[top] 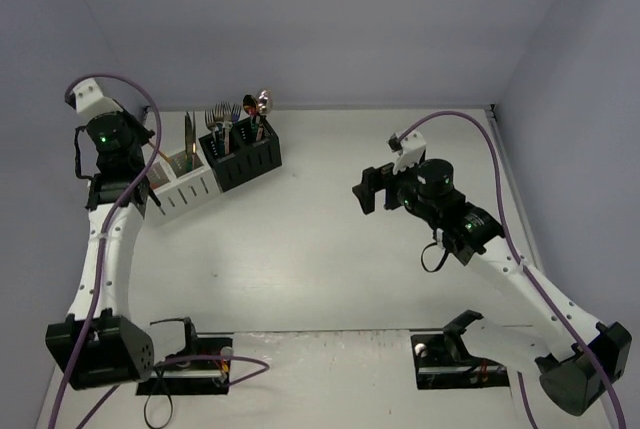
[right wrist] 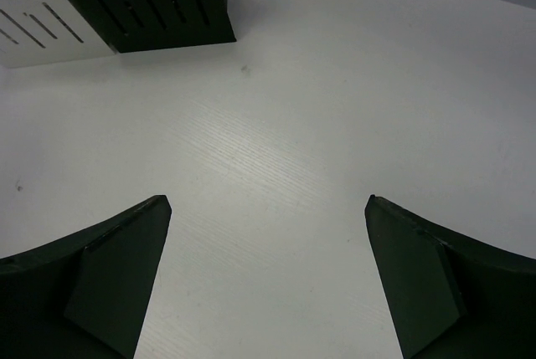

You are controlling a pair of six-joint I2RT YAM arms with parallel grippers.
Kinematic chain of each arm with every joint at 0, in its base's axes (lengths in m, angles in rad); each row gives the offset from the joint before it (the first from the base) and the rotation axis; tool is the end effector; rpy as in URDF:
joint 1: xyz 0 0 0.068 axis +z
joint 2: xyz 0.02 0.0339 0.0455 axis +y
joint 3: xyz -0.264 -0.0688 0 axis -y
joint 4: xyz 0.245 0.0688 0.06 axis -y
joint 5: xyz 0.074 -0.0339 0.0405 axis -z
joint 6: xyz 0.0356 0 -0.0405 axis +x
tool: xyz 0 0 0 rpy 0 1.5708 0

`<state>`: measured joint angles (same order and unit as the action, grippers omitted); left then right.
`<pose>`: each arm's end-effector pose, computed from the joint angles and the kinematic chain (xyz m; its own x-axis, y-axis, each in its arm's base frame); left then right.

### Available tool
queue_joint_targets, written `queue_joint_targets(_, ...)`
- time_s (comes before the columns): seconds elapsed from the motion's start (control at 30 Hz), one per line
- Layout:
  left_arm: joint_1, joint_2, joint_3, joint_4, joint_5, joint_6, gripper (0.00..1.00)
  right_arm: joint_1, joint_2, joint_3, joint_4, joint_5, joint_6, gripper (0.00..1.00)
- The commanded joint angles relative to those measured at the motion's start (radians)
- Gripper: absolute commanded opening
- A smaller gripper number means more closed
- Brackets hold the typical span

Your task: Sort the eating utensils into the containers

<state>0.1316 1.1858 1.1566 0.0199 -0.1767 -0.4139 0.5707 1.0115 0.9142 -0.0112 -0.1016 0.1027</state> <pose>0.2733 0.0425 0.4100 0.1136 -0.3843 -0.9162 -0.2815 0.8719 -0.4007 0.1986 0.1318 0.3613 -0.1544 0.0221 -0.9878 -0.6097 0.7846 0.1128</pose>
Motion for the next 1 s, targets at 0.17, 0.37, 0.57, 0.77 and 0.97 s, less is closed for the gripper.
queue_joint_targets(0.17, 0.071, 0.159, -0.074, 0.269, -0.139, 0.091, 0.0, -0.025, -0.019, -0.013, 0.035, 0.006, -0.015, 1.0)
queue_joint_targets(0.37, 0.074, 0.184, -0.174, 0.349, -0.188, 0.116, 0.0, -0.035, -0.031, -0.032, 0.019, 0.022, -0.014, 1.0)
queue_joint_targets(0.57, 0.074, 0.157, -0.222, 0.353, -0.167, 0.113, 0.29, -0.04, -0.037, -0.033, 0.014, 0.024, -0.005, 1.0)
queue_joint_targets(0.77, 0.071, 0.061, -0.201, 0.307, -0.089, 0.14, 0.75, -0.041, -0.058, -0.026, 0.014, 0.022, -0.006, 1.0)
queue_joint_targets(0.97, 0.071, -0.079, -0.03, 0.032, -0.012, 0.202, 0.93, -0.043, -0.118, 0.023, -0.047, 0.042, -0.008, 1.0)
